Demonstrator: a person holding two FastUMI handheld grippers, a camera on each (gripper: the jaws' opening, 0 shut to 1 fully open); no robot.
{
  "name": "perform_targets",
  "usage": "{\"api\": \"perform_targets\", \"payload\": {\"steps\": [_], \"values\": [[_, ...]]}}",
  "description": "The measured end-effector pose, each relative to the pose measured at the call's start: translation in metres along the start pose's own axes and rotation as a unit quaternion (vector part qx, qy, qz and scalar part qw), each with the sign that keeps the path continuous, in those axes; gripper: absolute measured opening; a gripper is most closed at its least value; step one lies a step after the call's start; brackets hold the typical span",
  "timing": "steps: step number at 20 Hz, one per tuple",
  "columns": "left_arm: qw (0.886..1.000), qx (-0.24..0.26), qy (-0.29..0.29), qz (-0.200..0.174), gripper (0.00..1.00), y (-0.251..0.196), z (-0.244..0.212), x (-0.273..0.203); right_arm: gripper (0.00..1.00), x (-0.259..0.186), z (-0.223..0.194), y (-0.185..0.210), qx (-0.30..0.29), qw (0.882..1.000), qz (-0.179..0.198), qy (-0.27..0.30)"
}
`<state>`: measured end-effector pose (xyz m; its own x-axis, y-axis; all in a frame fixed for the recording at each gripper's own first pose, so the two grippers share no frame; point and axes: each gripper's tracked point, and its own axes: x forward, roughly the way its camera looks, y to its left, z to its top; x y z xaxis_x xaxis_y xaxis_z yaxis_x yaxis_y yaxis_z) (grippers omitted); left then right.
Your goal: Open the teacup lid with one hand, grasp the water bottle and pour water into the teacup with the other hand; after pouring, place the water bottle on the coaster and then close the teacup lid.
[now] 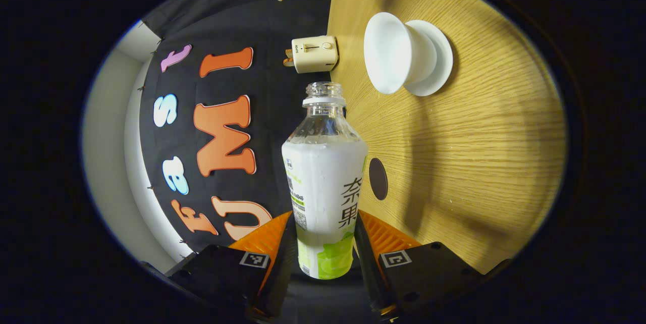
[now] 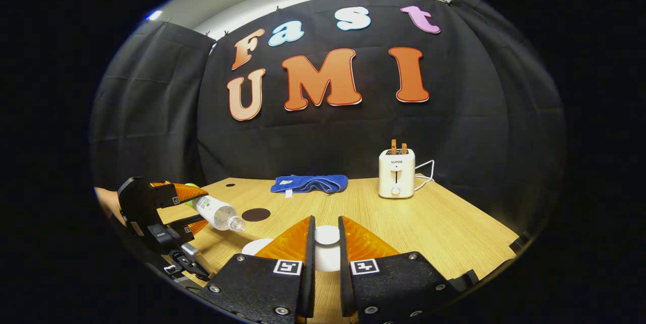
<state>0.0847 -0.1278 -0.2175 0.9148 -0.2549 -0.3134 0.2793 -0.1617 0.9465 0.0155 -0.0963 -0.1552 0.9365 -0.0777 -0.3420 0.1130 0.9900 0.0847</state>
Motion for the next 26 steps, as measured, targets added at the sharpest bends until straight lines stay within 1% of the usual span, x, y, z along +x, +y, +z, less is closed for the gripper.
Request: {"api": "perform_targets", "payload": {"steps": [1,10,15,17,18,19,21,22,23,24,25,26], "values": [[1.000,0.009,-0.001,0.004,0.63,0.003,0.000,-0.002,0.21,0.000,0.000,0.000,-0.001,1.000,0.000,0.000],[0.998,0.059,-0.008,0.025,0.63,0.023,0.002,-0.003,0.21,0.000,-0.004,-0.001,-0.004,1.000,0.001,0.002],[0.995,0.091,-0.016,0.046,0.63,0.038,0.006,-0.004,0.21,0.001,-0.007,-0.002,-0.004,1.000,0.003,0.007],[0.994,0.095,-0.015,0.049,0.63,0.040,0.005,-0.003,0.21,0.001,-0.008,-0.003,-0.001,1.000,0.003,0.008],[0.994,0.098,-0.014,0.050,0.65,0.040,0.006,-0.002,0.21,0.001,-0.007,-0.004,-0.002,1.000,0.003,0.007],[0.993,0.101,-0.014,0.052,0.63,0.042,0.006,-0.002,0.21,0.001,-0.007,-0.004,-0.002,1.000,0.003,0.007],[0.993,0.106,-0.015,0.058,0.62,0.045,0.007,-0.002,0.21,0.000,-0.008,-0.004,0.000,1.000,0.005,0.008],[0.992,0.107,-0.016,0.059,0.65,0.045,0.008,-0.001,0.21,0.000,-0.010,-0.003,-0.001,1.000,0.007,0.011],[0.992,0.109,-0.016,0.059,0.62,0.046,0.009,-0.001,0.21,0.001,-0.009,-0.002,-0.002,1.000,0.007,0.010],[0.991,0.115,-0.018,0.062,0.63,0.048,0.010,-0.001,0.21,0.001,-0.010,-0.002,-0.004,1.000,0.008,0.011],[0.990,0.121,-0.019,0.064,0.65,0.051,0.010,0.000,0.20,0.001,-0.010,-0.001,-0.006,1.000,0.009,0.012],[0.989,0.128,-0.022,0.067,0.65,0.053,0.011,0.001,0.21,0.000,-0.011,0.000,-0.008,1.000,0.009,0.012]]}}
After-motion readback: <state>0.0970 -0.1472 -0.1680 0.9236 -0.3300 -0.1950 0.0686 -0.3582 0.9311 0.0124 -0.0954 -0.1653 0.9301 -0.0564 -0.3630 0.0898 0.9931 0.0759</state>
